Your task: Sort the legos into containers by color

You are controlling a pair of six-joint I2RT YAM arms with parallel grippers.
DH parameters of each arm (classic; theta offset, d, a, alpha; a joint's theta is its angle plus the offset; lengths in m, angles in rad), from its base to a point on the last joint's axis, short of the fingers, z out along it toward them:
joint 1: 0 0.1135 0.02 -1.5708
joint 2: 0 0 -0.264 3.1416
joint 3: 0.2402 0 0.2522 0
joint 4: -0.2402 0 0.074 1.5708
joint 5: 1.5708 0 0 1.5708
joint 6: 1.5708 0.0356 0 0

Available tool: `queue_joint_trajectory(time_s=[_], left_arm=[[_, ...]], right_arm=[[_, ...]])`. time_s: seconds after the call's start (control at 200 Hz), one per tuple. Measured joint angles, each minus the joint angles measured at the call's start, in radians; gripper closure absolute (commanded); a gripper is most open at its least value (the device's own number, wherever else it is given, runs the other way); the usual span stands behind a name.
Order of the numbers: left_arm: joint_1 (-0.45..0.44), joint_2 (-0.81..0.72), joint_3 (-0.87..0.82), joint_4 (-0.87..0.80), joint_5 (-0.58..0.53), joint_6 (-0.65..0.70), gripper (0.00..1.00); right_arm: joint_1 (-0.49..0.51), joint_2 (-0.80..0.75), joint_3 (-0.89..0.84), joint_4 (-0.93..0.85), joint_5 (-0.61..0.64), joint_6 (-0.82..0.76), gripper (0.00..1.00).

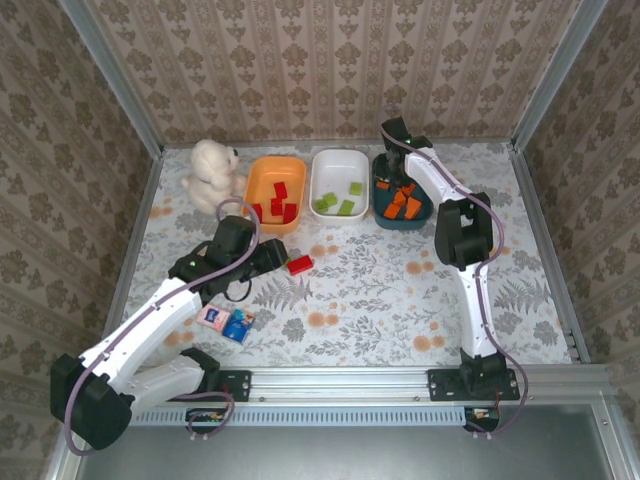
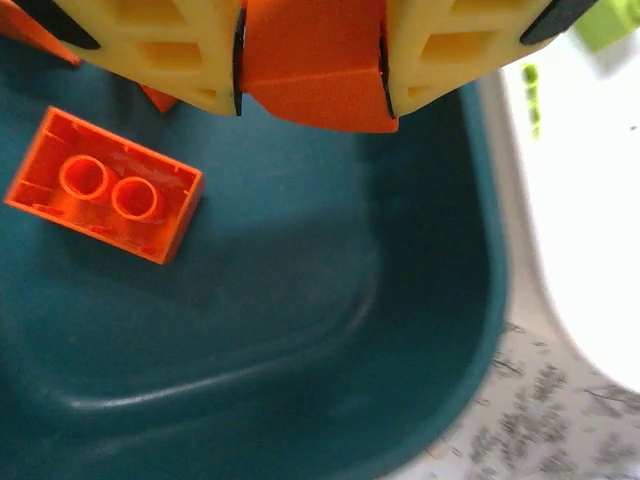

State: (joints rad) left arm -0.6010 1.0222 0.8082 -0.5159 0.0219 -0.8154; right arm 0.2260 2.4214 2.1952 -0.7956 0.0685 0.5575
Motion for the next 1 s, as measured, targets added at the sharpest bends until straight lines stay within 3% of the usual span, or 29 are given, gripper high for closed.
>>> queue_joint_trajectory(time_s=[0.28,0.49,0.63,0.865,1.0], left_arm=[[-0.004,0.093,0.04,-0.012,0.007,0.015,0.34],[-0.031,0.22,0.089,-0.032,0.025,0.066,0.31],[-0.032,0.353,0.211,-0.1,0.032,0.182,0.28],[-0.033,0.507,0.32,-0.166,0.042,0.25,0.25],[-0.092,0.534,0.366,-0.177,0.041,0.453,0.24]], right_arm=[[-0.01,0.033,0.029,-0.05,-0.018,0.015,0.39],[-0.007,-0.043,0.015,-0.042,-0.03,-0.006,0.34],[0.005,-0.268,-0.134,0.023,-0.041,-0.021,0.29],[0.089,-0.777,-0.609,0.202,-0.072,-0.059,0.24],[0.156,-0.982,-0.895,0.264,-0.104,-0.059,0.24]])
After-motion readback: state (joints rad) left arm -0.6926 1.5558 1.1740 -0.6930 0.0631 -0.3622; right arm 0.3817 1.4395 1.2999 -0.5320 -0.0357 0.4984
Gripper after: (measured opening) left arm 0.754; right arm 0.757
